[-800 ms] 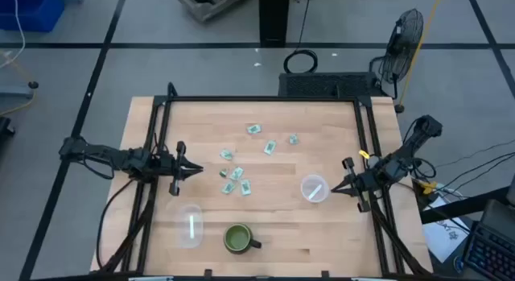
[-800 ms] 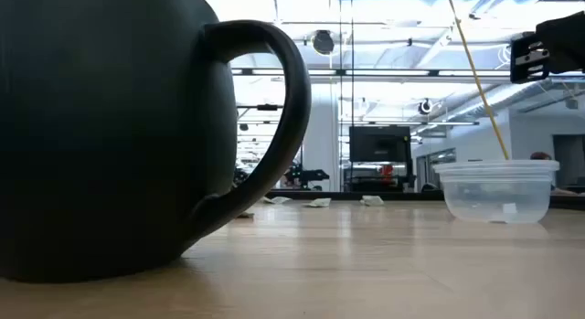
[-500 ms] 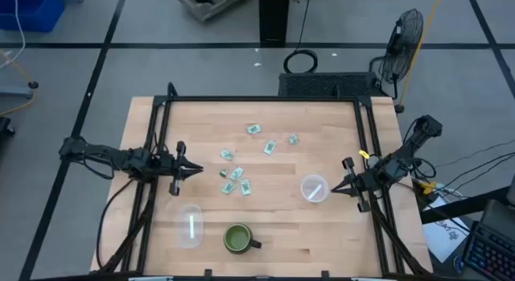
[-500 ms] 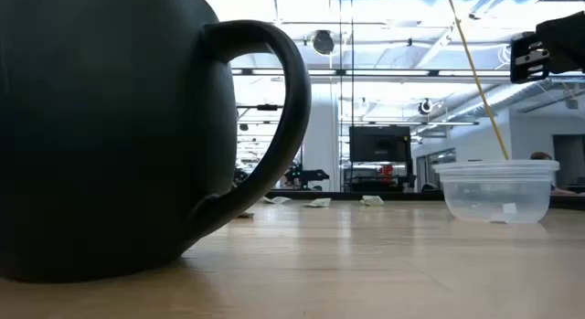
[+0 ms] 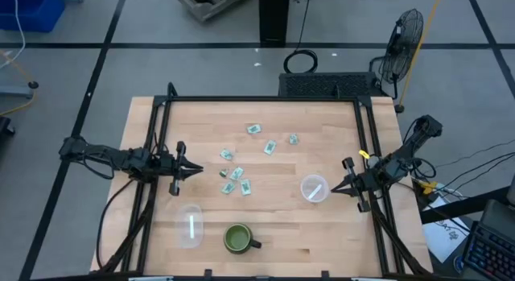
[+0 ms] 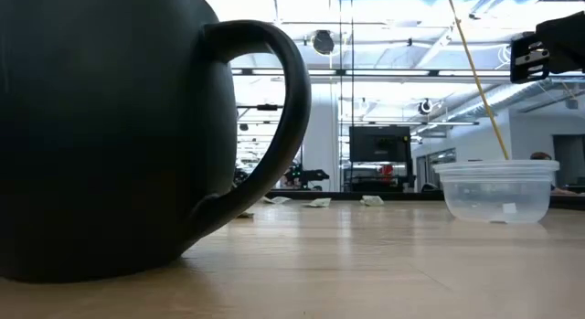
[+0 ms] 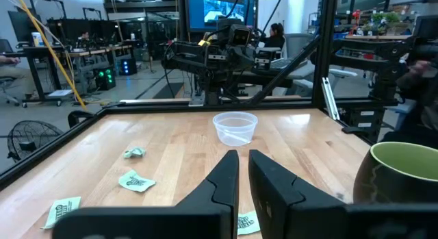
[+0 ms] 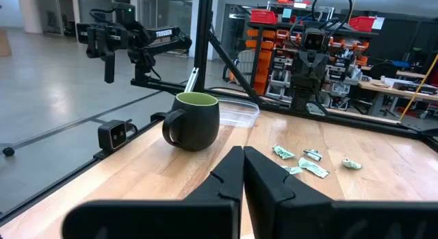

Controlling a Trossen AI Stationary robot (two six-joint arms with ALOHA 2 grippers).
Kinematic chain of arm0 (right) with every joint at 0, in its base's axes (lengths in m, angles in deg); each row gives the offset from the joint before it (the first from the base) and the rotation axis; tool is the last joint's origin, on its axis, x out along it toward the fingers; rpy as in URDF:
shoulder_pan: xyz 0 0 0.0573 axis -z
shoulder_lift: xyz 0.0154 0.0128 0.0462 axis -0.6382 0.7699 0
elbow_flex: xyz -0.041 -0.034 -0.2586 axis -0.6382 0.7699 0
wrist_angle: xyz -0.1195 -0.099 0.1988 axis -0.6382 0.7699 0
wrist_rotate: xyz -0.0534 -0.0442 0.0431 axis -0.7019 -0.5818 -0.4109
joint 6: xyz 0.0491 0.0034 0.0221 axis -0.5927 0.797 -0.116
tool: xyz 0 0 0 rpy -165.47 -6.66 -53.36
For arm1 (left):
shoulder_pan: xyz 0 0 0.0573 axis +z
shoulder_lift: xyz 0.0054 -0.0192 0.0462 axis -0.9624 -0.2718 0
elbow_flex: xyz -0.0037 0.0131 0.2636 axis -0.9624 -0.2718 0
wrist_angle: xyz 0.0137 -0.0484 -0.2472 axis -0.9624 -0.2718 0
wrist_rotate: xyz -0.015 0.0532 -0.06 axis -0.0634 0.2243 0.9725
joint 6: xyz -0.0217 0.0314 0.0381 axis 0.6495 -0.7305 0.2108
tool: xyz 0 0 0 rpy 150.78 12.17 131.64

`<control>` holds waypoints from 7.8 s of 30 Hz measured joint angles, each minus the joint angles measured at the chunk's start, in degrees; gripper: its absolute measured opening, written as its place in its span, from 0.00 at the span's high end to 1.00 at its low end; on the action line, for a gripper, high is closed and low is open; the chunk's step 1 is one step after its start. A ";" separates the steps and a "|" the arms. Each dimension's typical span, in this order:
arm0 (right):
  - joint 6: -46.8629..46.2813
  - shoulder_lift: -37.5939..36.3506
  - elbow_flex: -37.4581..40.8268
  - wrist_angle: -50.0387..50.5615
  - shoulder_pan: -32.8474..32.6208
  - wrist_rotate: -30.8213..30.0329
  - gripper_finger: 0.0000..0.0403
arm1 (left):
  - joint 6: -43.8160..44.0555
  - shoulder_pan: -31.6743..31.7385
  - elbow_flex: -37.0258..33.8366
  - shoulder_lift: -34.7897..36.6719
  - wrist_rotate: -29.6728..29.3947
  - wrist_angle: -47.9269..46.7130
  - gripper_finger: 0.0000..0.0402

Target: Pick and place Stevia / Truvia into bins

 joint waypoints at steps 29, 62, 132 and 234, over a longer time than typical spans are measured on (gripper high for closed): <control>11.87 0.31 0.01 -23.15 3.26 -2.18 0.99 | 0.00 0.01 -0.01 0.01 0.02 0.02 0.90; 2.90 63.96 -36.19 7.80 50.70 11.71 0.42 | 0.00 -0.01 -0.01 0.01 0.01 0.04 0.90; -11.17 83.57 -42.96 8.11 61.54 19.39 1.00 | 0.00 0.00 -0.01 0.00 0.02 0.04 0.90; -37.13 98.89 -42.17 -20.83 68.50 40.35 0.45 | 0.00 0.00 0.00 0.00 0.01 0.02 0.90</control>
